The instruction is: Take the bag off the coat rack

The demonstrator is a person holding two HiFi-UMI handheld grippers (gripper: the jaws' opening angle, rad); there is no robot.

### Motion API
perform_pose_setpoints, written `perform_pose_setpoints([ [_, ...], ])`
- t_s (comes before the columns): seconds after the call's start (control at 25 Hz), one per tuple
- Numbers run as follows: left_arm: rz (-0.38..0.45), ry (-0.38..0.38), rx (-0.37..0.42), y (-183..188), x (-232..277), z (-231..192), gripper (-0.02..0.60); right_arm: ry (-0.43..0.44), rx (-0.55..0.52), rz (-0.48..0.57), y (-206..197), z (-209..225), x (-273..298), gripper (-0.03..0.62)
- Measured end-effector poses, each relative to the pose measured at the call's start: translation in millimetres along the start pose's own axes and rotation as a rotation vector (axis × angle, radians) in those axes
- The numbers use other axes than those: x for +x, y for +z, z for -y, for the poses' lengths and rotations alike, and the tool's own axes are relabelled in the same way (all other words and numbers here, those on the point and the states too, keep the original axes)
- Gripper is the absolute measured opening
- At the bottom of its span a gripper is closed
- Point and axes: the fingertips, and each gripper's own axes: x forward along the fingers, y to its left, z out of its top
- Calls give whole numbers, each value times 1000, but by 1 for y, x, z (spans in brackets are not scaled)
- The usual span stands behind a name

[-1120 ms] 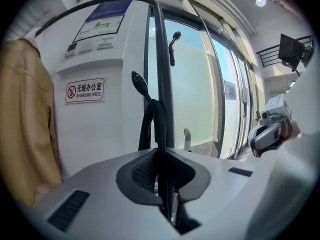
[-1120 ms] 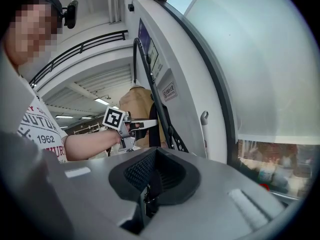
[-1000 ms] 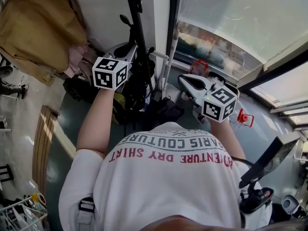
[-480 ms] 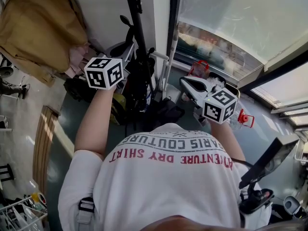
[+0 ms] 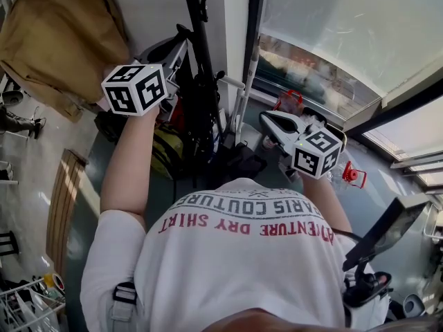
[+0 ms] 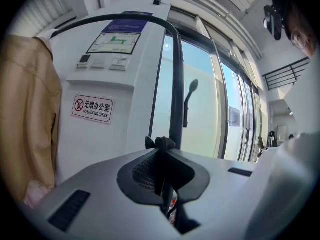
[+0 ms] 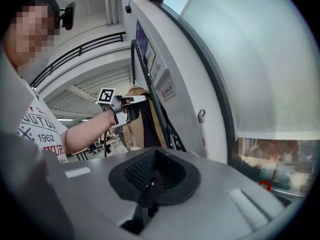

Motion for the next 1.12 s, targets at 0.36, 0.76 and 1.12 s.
perform_pose_setpoints([
  [0.36,138,39,-2,67,-31,-26,11,17,8,23,3,-1,-2,-3],
  [0.76,148,112,-80,5,-59,-44,11,46,0,-1,-6,-7,-2,-3],
  [1.12,142,134,-130,-55,-109,0,9,110,9,-50,-29,-15,1,-3],
])
